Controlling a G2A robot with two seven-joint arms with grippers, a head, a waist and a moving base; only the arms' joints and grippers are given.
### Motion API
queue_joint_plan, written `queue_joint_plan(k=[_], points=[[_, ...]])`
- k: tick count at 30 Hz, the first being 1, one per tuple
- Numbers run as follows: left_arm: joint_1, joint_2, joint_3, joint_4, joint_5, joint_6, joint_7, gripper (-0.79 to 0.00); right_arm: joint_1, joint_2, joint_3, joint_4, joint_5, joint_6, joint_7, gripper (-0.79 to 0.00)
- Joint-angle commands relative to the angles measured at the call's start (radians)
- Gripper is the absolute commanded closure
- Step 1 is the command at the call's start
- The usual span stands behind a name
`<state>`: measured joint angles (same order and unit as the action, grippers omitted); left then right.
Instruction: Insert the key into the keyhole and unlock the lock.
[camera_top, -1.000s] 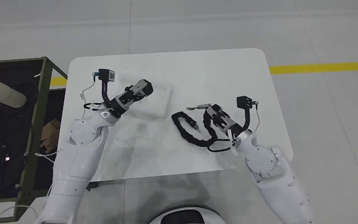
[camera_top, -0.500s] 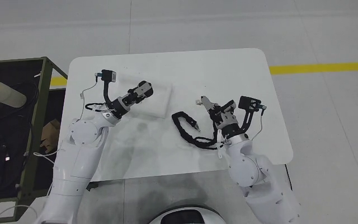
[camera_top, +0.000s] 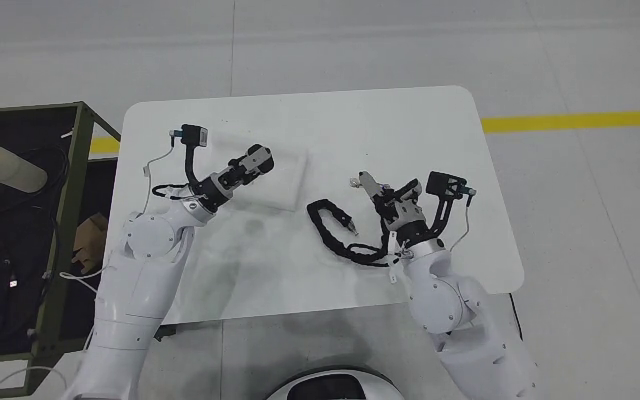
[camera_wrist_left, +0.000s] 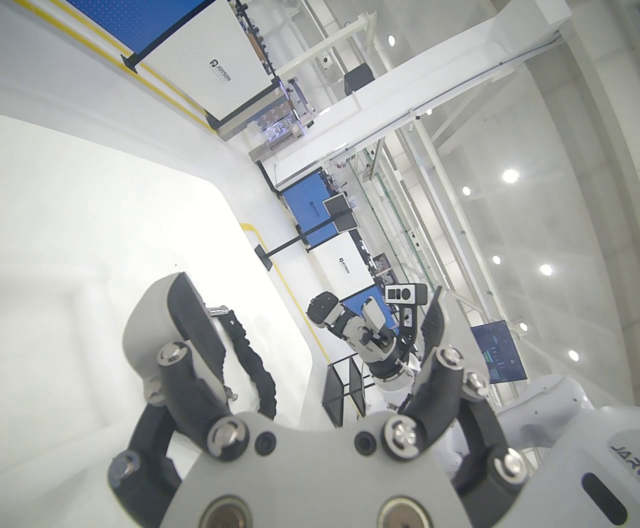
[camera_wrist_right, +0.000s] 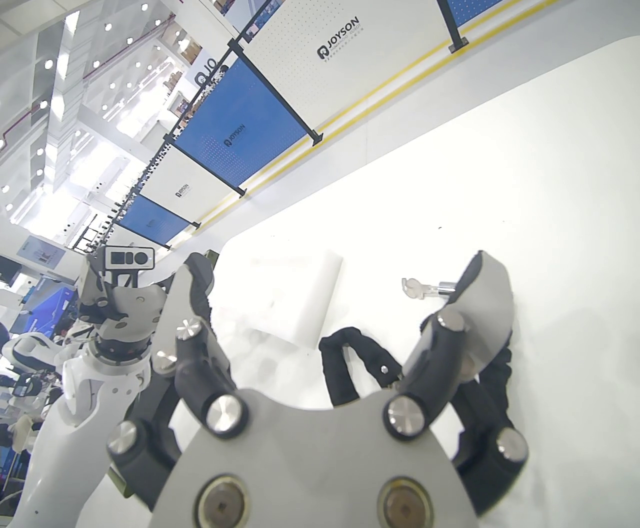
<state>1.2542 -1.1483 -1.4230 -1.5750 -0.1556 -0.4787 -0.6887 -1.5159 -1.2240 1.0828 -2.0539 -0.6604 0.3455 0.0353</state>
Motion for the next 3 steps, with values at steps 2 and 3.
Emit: queue_joint_plan(k=[2,3], points=[[0.000,0.000,0.000,0.000,0.000,0.000,0.000,-0.784,0.000,0.000,0.000,0.000,0.000,0.000,0.000,-0.784],[0.000,0.000,0.000,0.000,0.000,0.000,0.000,-0.784,0.000,0.000,0.000,0.000,0.000,0.000,0.000,-0.784]])
